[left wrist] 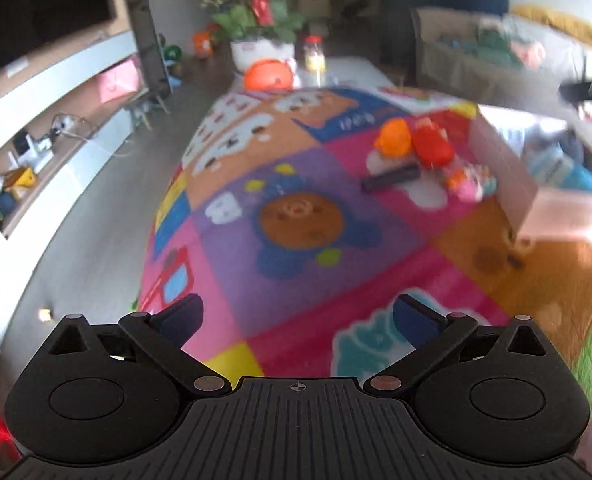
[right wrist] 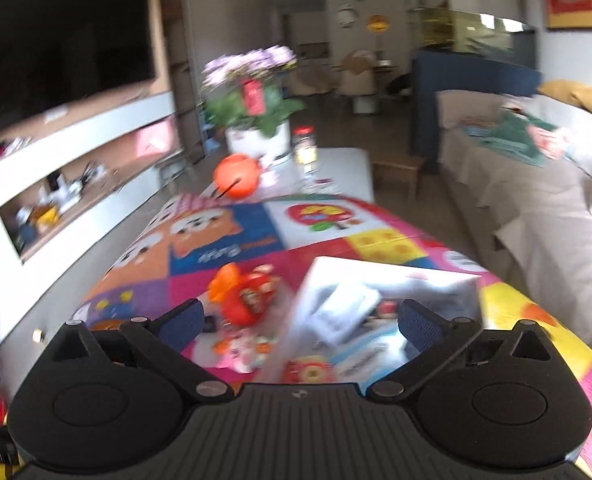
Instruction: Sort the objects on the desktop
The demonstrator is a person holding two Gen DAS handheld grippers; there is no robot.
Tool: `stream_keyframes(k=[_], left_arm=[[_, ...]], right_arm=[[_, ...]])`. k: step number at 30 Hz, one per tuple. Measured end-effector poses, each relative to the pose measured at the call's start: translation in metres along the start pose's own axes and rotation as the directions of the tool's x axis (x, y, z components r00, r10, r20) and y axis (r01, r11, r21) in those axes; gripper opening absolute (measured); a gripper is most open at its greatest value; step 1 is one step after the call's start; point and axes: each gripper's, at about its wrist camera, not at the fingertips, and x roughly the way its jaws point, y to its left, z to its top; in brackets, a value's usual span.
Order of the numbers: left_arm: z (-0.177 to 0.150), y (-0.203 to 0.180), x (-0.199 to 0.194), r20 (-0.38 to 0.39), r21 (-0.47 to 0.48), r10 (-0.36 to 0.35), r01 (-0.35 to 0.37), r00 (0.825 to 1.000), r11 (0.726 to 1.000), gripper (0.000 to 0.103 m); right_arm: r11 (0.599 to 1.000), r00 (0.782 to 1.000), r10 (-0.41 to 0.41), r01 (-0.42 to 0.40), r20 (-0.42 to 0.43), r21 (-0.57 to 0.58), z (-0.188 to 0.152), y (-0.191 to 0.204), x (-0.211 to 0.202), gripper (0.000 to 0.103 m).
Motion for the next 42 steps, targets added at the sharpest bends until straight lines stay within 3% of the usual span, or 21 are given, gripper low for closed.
stream_keyframes(k=[2,4,6,7,11,15,19,20,21,22,24,28,32,35,37,40,42], left_arm=[[-0.004,0.004,0.009,0.03,-0.085,-0.068,0.07,0.997,0.994,0.103],[-0.007,-0.003,0.026,0.038,-0.144,-0.125,0.129,0.991,0.981,0.103],[-0.01,-0.013,0.039,0.06,-0.167,-0.161,0.169,0.985,0.971,0.103],[-0.012,-0.018,0.045,0.068,-0.174,-0.175,0.184,0.982,0.967,0.103],[-0.023,-0.04,0.06,0.097,-0.149,-0.194,0.207,0.976,0.967,0.103],[-0.036,-0.057,0.068,0.094,-0.084,-0.153,0.161,0.984,0.983,0.103],[-0.04,-0.052,0.069,0.097,-0.097,-0.157,0.166,0.983,0.981,0.103],[-0.04,-0.052,0.071,0.092,-0.1,-0.158,0.167,0.983,0.981,0.103],[-0.039,-0.051,0.072,0.088,-0.104,-0.159,0.168,0.983,0.98,0.103],[-0.039,-0.05,0.073,0.087,-0.107,-0.16,0.169,0.983,0.98,0.103],[-0.04,-0.05,0.072,0.091,-0.107,-0.162,0.171,0.983,0.979,0.103],[-0.04,-0.047,0.073,0.092,-0.114,-0.172,0.182,0.981,0.977,0.103],[-0.039,-0.049,0.074,0.085,-0.11,-0.167,0.176,0.982,0.978,0.103],[-0.038,-0.055,0.076,0.068,-0.078,-0.145,0.15,0.987,0.986,0.103],[-0.035,-0.059,0.077,0.059,-0.053,-0.142,0.145,0.988,0.988,0.103],[-0.025,-0.062,0.08,0.063,-0.03,-0.156,0.158,0.986,0.987,0.103],[-0.009,-0.066,0.085,0.072,-0.031,-0.147,0.15,0.986,0.988,0.103]], right_arm=[[0.999,1.0,0.024,-0.024,-0.015,-0.033,0.002,0.013,0.01,0.101],[0.995,0.999,0.034,-0.037,-0.031,-0.092,0.001,0.025,0.016,0.087],[0.982,0.996,0.051,-0.064,-0.079,-0.178,0.003,0.038,0.027,0.063],[0.976,0.992,0.062,-0.083,-0.11,-0.2,0.002,0.044,0.03,0.06],[0.95,0.979,0.048,-0.106,-0.198,-0.294,-0.003,0.071,0.056,0.059],[0.935,0.959,-0.031,-0.072,-0.282,-0.347,-0.008,0.093,0.105,0.071],[0.916,0.933,-0.12,-0.027,-0.339,-0.399,-0.015,0.105,0.148,0.071],[0.911,0.926,-0.137,-0.022,-0.353,-0.411,-0.018,0.107,0.155,0.07],[0.904,0.917,-0.15,-0.024,-0.369,-0.427,-0.022,0.108,0.16,0.06],[0.897,0.913,-0.157,-0.028,-0.377,-0.442,-0.026,0.11,0.164,0.057],[0.872,0.923,-0.174,-0.017,-0.343,-0.489,-0.033,0.114,0.159,0.051],[0.887,0.926,-0.062,-0.12,-0.372,-0.446,-0.046,0.113,0.121,0.049],[0.855,0.928,0.009,-0.201,-0.373,-0.478,-0.073,0.104,0.06,0.049],[0.857,0.91,0.045,-0.248,-0.413,-0.453,-0.091,0.084,0.027,0.047],[0.868,0.913,0.026,-0.223,-0.408,-0.444,-0.104,0.067,0.011,0.047],[0.898,0.937,-0.021,-0.137,-0.35,-0.419,-0.116,0.039,-0.008,0.049],[0.936,0.952,0.001,-0.109,-0.307,-0.336,-0.119,0.018,-0.023,0.07]])
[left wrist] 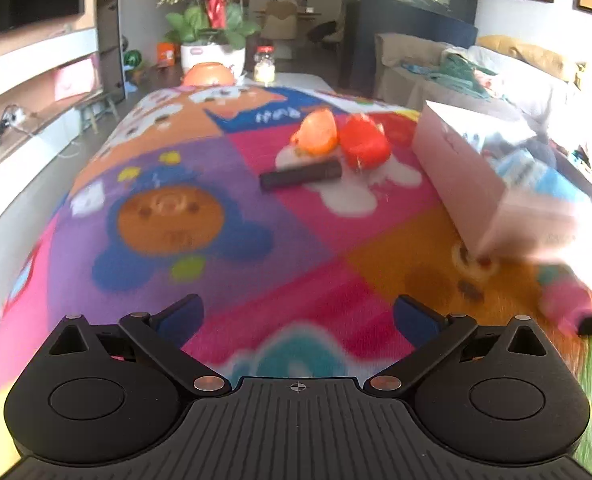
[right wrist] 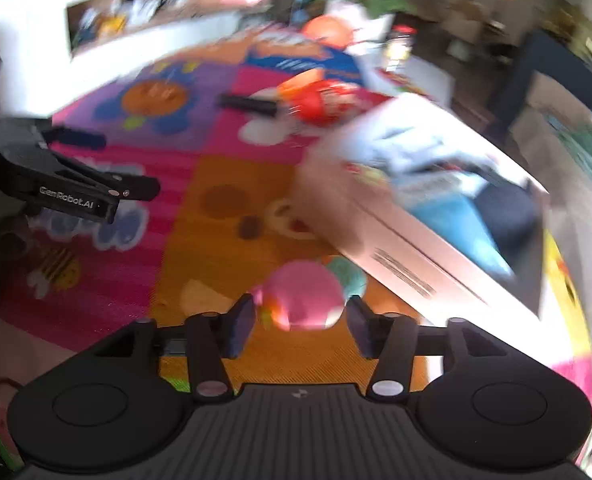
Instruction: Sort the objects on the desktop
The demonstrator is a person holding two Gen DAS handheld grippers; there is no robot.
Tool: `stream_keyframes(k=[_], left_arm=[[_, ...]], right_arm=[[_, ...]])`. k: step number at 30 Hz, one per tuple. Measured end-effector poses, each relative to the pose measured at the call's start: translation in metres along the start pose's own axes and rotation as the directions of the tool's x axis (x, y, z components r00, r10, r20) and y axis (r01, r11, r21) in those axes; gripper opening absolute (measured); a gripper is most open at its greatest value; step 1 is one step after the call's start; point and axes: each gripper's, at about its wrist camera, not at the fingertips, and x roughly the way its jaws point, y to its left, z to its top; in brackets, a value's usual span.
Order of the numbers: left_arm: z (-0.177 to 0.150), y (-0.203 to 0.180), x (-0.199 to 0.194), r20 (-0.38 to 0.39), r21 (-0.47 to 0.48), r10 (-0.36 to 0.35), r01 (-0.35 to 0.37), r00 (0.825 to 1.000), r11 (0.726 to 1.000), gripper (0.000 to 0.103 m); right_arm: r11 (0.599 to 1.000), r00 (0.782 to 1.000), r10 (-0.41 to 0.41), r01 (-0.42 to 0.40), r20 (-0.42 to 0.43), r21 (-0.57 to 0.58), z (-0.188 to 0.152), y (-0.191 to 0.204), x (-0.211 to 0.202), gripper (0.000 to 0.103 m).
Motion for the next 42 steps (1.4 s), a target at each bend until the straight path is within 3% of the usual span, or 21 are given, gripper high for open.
stream_keyframes(k=[2,5,7,9,11,16,17,18,21,25,29,36,40,42], left_arm=[[0.02,-0.006,0.006,0.04,-0.005,-0.011,0.011,0.999,1.0,0.103],[0.054,-0.021,0.026,0.099,0.035,-0.021,0.018,0.995,0.999,0.103],[0.074,-0.034,0.05,0.099,0.086,0.008,-0.016,0.995,0.996,0.1],[0.088,-0.046,0.073,0.084,0.133,0.003,-0.014,0.997,0.991,0.084],[0.098,-0.053,0.094,0.046,0.152,-0.037,0.03,0.998,0.988,0.083],[0.107,-0.076,0.129,0.021,0.224,-0.016,0.011,1.0,0.975,0.081],[0.109,-0.08,0.133,0.023,0.242,-0.007,0.001,1.0,0.97,0.074],[0.11,-0.083,0.135,0.024,0.254,0.001,-0.007,1.0,0.967,0.059],[0.113,-0.085,0.134,0.012,0.262,0.008,-0.011,1.0,0.965,0.054],[0.1,-0.078,0.108,0.015,0.272,-0.007,0.002,1.0,0.962,0.054],[0.065,-0.069,0.052,-0.012,0.262,-0.091,0.091,0.996,0.961,0.054],[-0.012,-0.07,-0.033,-0.105,0.214,-0.245,0.263,0.964,0.941,0.054],[-0.041,-0.071,-0.054,-0.133,0.185,-0.275,0.297,0.952,0.937,0.055],[-0.047,-0.07,-0.057,-0.135,0.17,-0.281,0.301,0.95,0.938,0.062]], right_arm=[[0.996,0.997,-0.024,0.017,0.074,0.086,-0.013,-0.014,-0.013,0.08],[0.987,0.984,-0.086,0.063,0.155,0.146,-0.033,-0.025,-0.021,0.083],[0.978,0.979,-0.086,0.048,0.185,0.202,-0.046,-0.033,-0.021,0.085],[0.964,0.978,-0.068,0.014,0.197,0.266,-0.058,-0.042,-0.021,0.085],[0.949,0.976,-0.067,-0.002,0.209,0.315,-0.068,-0.049,-0.017,0.087],[0.904,0.979,-0.079,-0.008,0.186,0.428,-0.092,-0.061,-0.003,0.088],[0.9,0.977,-0.078,-0.017,0.199,0.436,-0.094,-0.062,-0.003,0.091],[0.899,0.974,-0.079,-0.024,0.215,0.437,-0.094,-0.063,-0.005,0.095],[0.891,0.977,-0.063,-0.037,0.204,0.453,-0.096,-0.068,-0.001,0.098],[0.887,0.976,-0.052,-0.052,0.212,0.459,-0.097,-0.069,-0.001,0.099],[0.887,0.977,-0.056,-0.048,0.208,0.46,-0.095,-0.067,0.0,0.102],[0.891,0.981,-0.064,-0.028,0.186,0.453,-0.091,-0.065,0.003,0.103],[0.89,0.983,-0.073,-0.011,0.167,0.455,-0.089,-0.063,0.005,0.103],[0.883,0.985,-0.076,-0.005,0.154,0.47,-0.087,-0.064,0.006,0.103]])
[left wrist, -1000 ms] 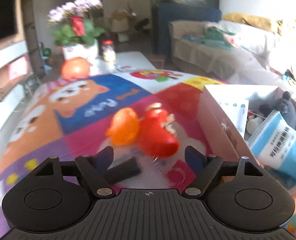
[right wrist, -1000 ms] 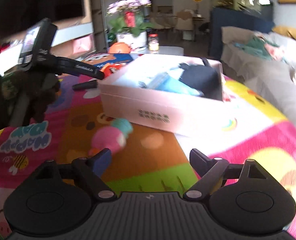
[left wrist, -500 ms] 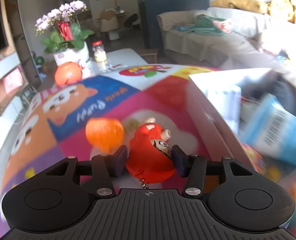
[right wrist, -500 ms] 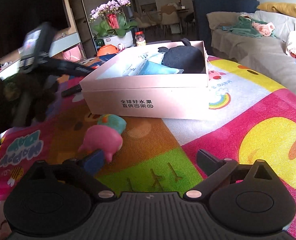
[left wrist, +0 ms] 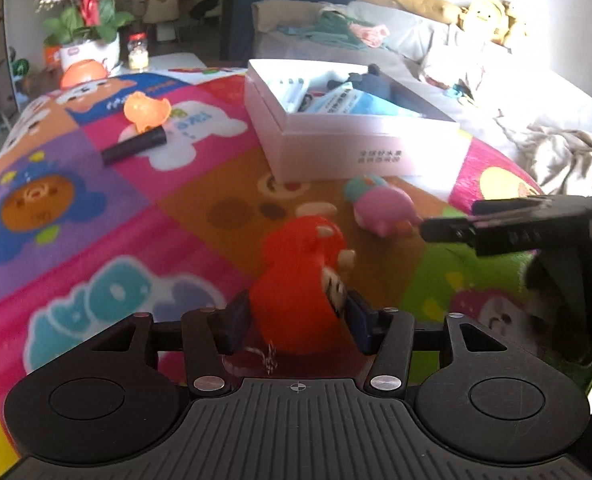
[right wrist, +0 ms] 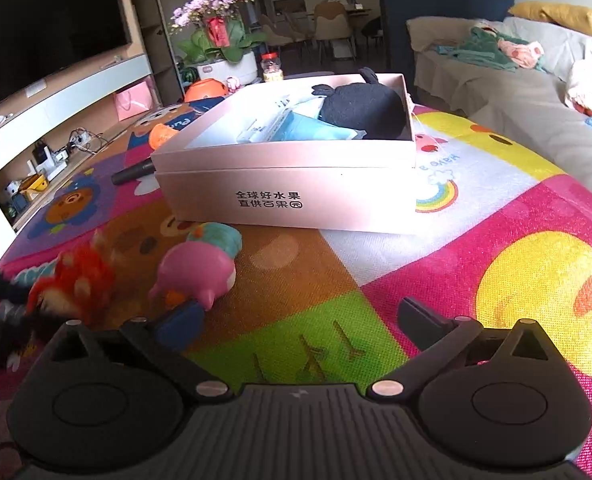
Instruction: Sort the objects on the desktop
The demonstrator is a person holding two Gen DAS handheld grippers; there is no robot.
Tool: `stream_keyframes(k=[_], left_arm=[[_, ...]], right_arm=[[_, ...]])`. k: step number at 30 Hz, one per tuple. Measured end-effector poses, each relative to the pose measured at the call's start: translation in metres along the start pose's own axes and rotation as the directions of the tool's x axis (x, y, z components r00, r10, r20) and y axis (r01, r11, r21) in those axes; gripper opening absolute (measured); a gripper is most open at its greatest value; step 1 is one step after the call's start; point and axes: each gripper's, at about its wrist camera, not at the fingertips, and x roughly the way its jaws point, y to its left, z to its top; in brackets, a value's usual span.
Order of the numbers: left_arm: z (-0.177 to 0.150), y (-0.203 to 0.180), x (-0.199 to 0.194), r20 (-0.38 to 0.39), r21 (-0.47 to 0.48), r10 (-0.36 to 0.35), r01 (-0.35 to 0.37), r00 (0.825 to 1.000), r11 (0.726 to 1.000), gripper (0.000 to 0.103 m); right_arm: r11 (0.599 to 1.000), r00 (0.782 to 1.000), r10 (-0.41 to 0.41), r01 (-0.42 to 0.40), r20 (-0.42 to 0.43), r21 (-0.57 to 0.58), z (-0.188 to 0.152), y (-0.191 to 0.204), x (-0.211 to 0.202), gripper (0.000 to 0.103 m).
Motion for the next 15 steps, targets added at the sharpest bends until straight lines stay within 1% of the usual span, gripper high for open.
stream_keyframes(k=[1,2,4,6,7,8,9,10,11,12,14,15], left_arm=[[-0.001,0.0,0.001,-0.002,-0.006,-0.005,0.005,1.0,1.0,0.065],[-0.003,0.0,0.001,-0.001,-0.011,-0.005,0.005,1.0,1.0,0.071],[-0.005,-0.001,0.002,-0.002,-0.007,0.005,-0.005,1.0,1.0,0.076],[-0.005,-0.002,0.002,0.006,0.003,0.028,-0.028,1.0,1.0,0.085],[-0.005,0.0,0.001,0.019,0.005,0.045,-0.045,0.999,0.999,0.087],[-0.003,0.004,0.0,0.031,0.001,0.053,-0.053,0.998,0.999,0.093],[-0.002,0.009,-0.003,0.046,-0.011,0.058,-0.058,0.997,0.998,0.096],[0.0,0.015,-0.007,0.063,-0.03,0.063,-0.061,0.996,0.998,0.097],[0.003,0.023,-0.01,0.08,-0.056,0.065,-0.061,0.995,0.997,0.097],[0.005,0.03,-0.013,0.093,-0.081,0.074,-0.067,0.993,0.995,0.099],[0.01,0.044,-0.02,0.126,-0.135,0.117,-0.1,0.985,0.986,0.1],[0.012,0.052,-0.023,0.138,-0.16,0.138,-0.115,0.981,0.98,0.1]], right_arm=[[1.0,1.0,-0.006,0.006,-0.011,0.006,0.002,0.001,0.001,0.103],[1.0,1.0,-0.012,0.012,-0.025,0.013,0.004,0.001,0.002,0.103],[1.0,0.999,-0.023,0.024,-0.045,0.014,0.008,0.003,0.004,0.103],[0.999,0.998,-0.028,0.027,-0.061,-0.018,0.009,0.005,0.006,0.103],[0.998,0.996,-0.034,0.03,-0.077,-0.05,0.01,0.007,0.006,0.103],[0.997,0.995,-0.034,0.028,-0.097,-0.069,0.013,0.01,0.006,0.103],[0.997,0.996,-0.011,0.004,-0.088,-0.079,0.018,0.014,0.0,0.103],[0.994,0.998,0.024,-0.03,-0.052,-0.102,0.025,0.021,-0.009,0.103],[0.987,0.998,0.058,-0.059,-0.014,-0.148,0.035,0.031,-0.017,0.103],[0.974,0.996,0.084,-0.077,0.023,-0.212,0.046,0.044,-0.024,0.103],[0.943,0.989,0.12,-0.085,0.09,-0.322,0.072,0.072,-0.028,0.103],[0.931,0.985,0.143,-0.101,0.096,-0.352,0.086,0.086,-0.023,0.103]])
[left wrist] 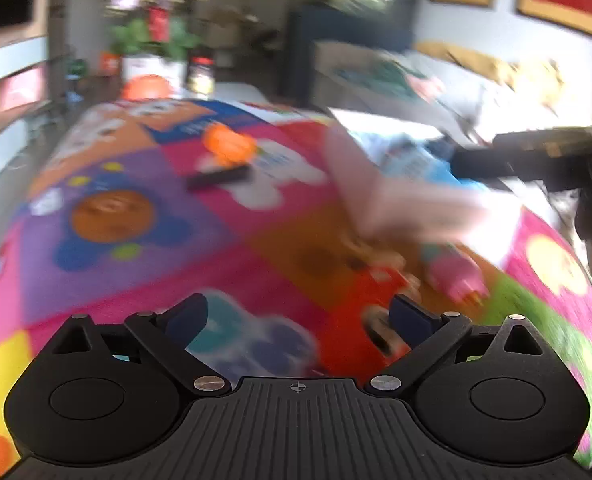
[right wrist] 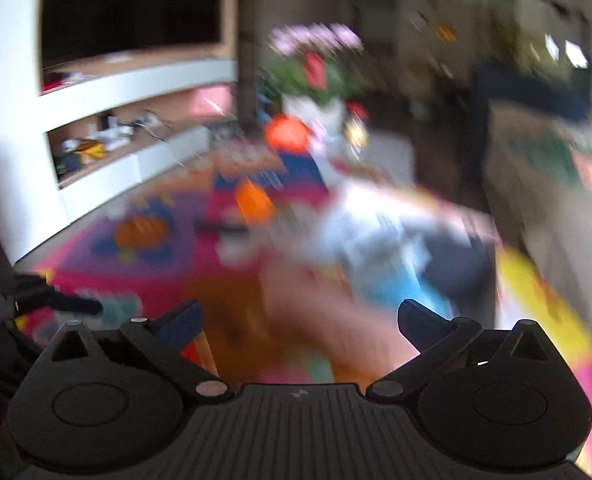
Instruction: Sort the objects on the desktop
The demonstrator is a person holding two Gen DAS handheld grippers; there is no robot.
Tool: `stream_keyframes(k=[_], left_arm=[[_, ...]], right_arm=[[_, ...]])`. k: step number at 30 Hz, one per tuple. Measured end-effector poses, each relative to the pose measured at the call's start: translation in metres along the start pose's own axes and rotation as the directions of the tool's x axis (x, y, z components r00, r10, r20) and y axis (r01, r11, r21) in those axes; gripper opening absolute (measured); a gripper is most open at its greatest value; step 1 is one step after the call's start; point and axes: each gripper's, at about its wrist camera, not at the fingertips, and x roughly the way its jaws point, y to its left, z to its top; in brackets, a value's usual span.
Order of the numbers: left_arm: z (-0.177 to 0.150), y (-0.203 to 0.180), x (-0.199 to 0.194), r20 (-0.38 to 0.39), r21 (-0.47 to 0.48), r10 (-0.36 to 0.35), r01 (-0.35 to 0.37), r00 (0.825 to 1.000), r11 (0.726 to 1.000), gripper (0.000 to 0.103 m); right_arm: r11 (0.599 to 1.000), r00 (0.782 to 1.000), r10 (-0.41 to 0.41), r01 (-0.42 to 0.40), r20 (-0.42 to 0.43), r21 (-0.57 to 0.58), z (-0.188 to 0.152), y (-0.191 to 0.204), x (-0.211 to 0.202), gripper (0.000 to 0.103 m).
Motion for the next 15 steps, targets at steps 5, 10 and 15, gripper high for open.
stream_keyframes(k=[5,10,15], left_arm=[[0.01,0.034,-0.007,0.043,-0.093,0.033,-0.029,0.999,0.995,0.101],[0.007,0.061,-0.007,0.037,-0.137,0.084,-0.078,0.996,0.987,0.101],[0.009,0.08,-0.007,0.046,-0.135,0.108,-0.101,0.993,0.986,0.101]], right_arm=[[0.987,0.985,0.155,-0.152,-0.081,0.045,0.078,0.023,0.092,0.102],[0.984,0.973,0.113,-0.082,-0.202,0.157,0.123,0.034,0.216,0.095],[0.991,0.948,0.033,0.009,-0.317,0.13,0.115,0.044,0.288,0.062]])
